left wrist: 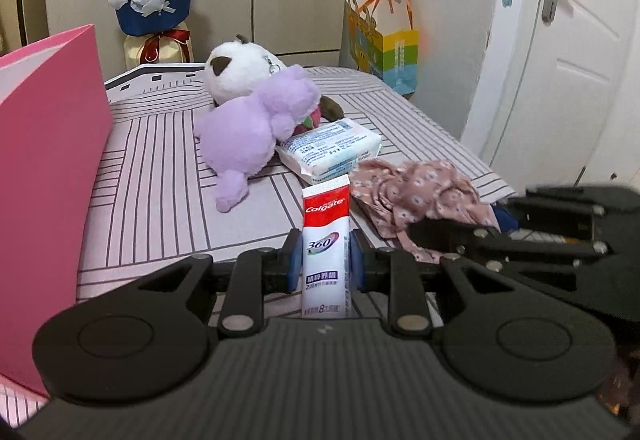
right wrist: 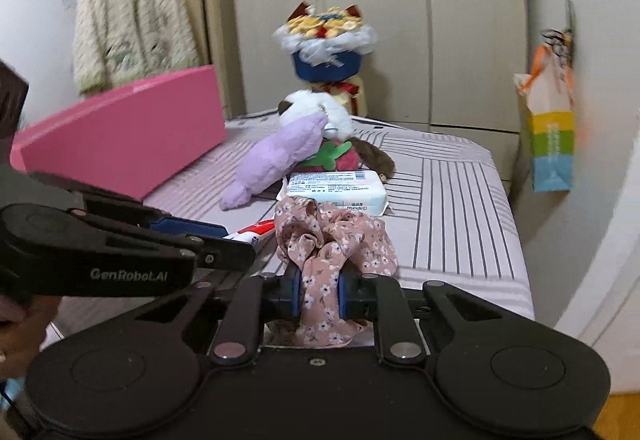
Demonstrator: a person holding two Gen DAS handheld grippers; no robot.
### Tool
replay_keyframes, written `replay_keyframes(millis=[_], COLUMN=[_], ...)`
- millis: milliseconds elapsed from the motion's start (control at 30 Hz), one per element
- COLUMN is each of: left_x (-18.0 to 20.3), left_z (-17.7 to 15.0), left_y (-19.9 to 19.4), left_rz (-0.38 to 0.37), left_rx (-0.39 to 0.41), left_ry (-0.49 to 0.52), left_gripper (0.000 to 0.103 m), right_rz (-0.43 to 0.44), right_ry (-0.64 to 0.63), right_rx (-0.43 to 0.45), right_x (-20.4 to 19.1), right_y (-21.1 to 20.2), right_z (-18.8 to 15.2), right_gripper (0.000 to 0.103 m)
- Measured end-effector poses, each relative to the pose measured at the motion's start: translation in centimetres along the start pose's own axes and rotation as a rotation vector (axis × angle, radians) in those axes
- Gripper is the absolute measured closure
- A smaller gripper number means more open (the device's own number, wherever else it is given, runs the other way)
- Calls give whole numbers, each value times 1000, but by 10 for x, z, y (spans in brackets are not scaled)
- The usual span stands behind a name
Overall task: Organize soft objects
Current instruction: 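Carry toothpaste with the left tool while the right tool carries the cloth into the box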
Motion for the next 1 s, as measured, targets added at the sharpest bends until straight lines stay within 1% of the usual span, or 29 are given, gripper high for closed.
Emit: replay_keyframes(millis=[200, 300, 433, 667, 833, 1000], left_x=[-4, -5, -7, -13, -16, -20], left_z=[-1, -2, -2, -3, -6, -11], left_y=[-12, -20, -32, -50, -61, -75], left_rz=[-39, -52, -57, -104, -138, -193], left_rx=[23, 36, 55, 79, 80, 74], left_ry=[-51, -63, -76, -124, -155, -200], left_gripper=[79, 79, 79, 79, 79, 79], right_rz=[-21, -35, -25, -10, 3, 45], right_ry=[50, 45, 42, 17, 4, 8], right_rx=[16, 24, 25, 28, 10, -45], right_x=[-5, -11, -18, -34, -45, -59], right_y=[-6, -9, -15, -27, -34, -41], right_z=[-10, -13, -16, -16, -19, -22], right_gripper=[83, 83, 83, 83, 83, 83])
Point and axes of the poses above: each gripper's, at about its wrist camera, not at the fingertips, and y roughly the way its jaws point, x to its right, z to its top, the point moved 10 cm from there along y, roughly the way its jaws point, and after that the axes turned 11 degrees about y, right-handed, at the moved point
